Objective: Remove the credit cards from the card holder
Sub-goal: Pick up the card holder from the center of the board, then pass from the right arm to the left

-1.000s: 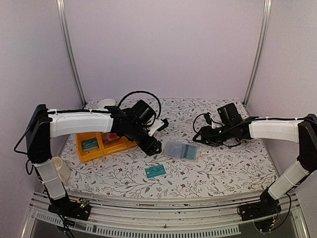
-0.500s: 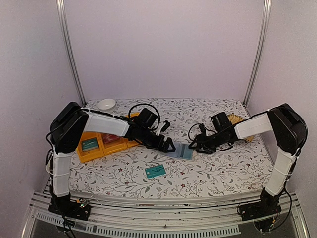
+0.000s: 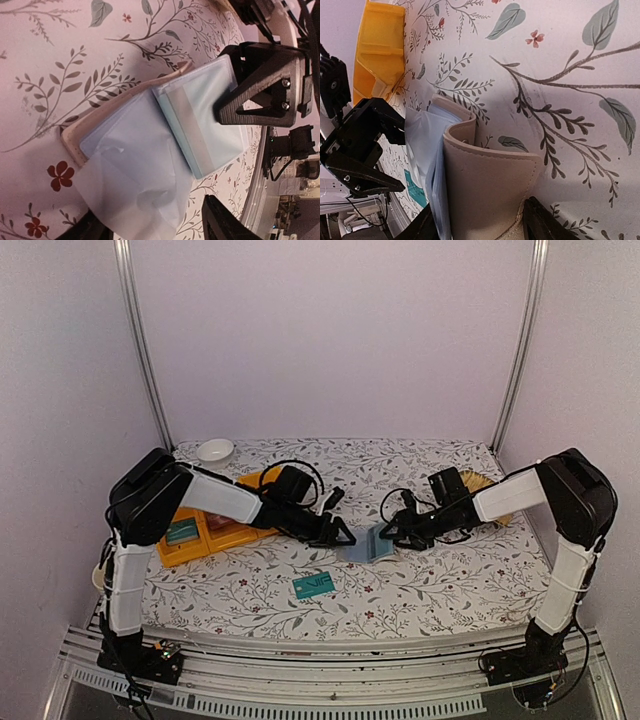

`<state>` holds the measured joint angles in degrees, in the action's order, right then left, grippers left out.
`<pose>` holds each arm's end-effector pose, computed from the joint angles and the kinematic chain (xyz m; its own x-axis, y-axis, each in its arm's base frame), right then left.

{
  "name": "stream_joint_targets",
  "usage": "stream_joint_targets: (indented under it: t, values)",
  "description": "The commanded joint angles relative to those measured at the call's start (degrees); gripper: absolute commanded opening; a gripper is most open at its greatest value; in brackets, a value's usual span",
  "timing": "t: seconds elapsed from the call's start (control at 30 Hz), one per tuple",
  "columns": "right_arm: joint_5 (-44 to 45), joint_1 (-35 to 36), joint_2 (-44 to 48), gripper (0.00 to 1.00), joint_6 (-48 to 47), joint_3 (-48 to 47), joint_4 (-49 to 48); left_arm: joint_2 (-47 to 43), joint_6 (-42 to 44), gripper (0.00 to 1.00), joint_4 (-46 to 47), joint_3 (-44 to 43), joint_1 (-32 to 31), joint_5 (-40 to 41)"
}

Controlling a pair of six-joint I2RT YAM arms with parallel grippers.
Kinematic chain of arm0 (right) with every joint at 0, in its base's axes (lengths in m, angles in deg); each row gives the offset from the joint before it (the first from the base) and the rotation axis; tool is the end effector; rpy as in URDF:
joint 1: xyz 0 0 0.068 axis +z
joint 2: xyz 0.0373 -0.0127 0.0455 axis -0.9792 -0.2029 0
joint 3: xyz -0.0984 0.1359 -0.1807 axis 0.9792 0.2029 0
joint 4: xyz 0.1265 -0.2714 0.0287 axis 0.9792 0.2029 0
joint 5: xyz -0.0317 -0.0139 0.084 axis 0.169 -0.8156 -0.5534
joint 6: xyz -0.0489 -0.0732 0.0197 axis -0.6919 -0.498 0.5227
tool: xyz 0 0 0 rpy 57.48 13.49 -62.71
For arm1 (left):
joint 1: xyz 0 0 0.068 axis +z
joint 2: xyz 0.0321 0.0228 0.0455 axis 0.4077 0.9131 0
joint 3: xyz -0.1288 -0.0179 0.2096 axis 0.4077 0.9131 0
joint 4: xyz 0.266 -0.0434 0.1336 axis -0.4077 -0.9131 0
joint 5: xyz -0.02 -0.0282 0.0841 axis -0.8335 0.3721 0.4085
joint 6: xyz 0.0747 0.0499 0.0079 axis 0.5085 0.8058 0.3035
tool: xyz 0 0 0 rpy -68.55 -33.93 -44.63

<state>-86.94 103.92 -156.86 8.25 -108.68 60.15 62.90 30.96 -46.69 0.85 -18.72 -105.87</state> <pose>0.3324 0.2119 0.0321 -0.9630 0.0259 -0.2682 -0.1830 0.6678 0.7215 0.3288 -0.3677 0.0345 -0.8766 0.2504 -0.4110 0.4800 0.5163 -0.7093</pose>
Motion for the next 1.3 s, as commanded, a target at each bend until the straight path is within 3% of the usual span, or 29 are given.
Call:
stream_joint_targets:
  t: [0.0,0.1,0.23,0.47,0.7,0.83,0.97,1.27]
  values:
    - [-5.5,0.7,-0.9,0.47,1.5,1.1,-4.8,2.1,-1.3,0.53,7.3,-1.1,-1.9,-6.1]
    - [-9.4,0.8,-0.1,0.29,3.0,2.1,-8.7,2.1,-2.2,0.52,9.7,-0.3,-2.1,-6.5]
    - [-14.1,1.8,1.1,0.03,3.5,2.3,-11.4,0.8,-1.2,0.59,9.8,0.6,-2.2,-4.8]
    - [-16.3,2.0,11.1,0.02,0.4,3.8,-11.4,-7.7,6.2,0.75,7.0,5.9,-2.0,-2.1]
    - [-15.7,3.2,27.2,0.02,-15.3,0.2,6.1,-28.4,13.5,0.98,19.2,20.1,-2.3,-5.3]
    - [-15.9,5.5,35.9,0.02,-22.8,-1.7,12.4,-37.0,16.0,0.98,23.2,25.1,-3.2,-7.1]
    - [-13.9,8.2,39.6,0.02,-26.1,-4.7,16.0,-41.4,20.0,0.98,20.9,24.4,-5.6,-7.5]
    - [-12.8,13.1,37.9,0.02,-29.3,-8.9,17.8,-38.6,29.0,0.96,6.3,14.9,-10.2,-1.4]
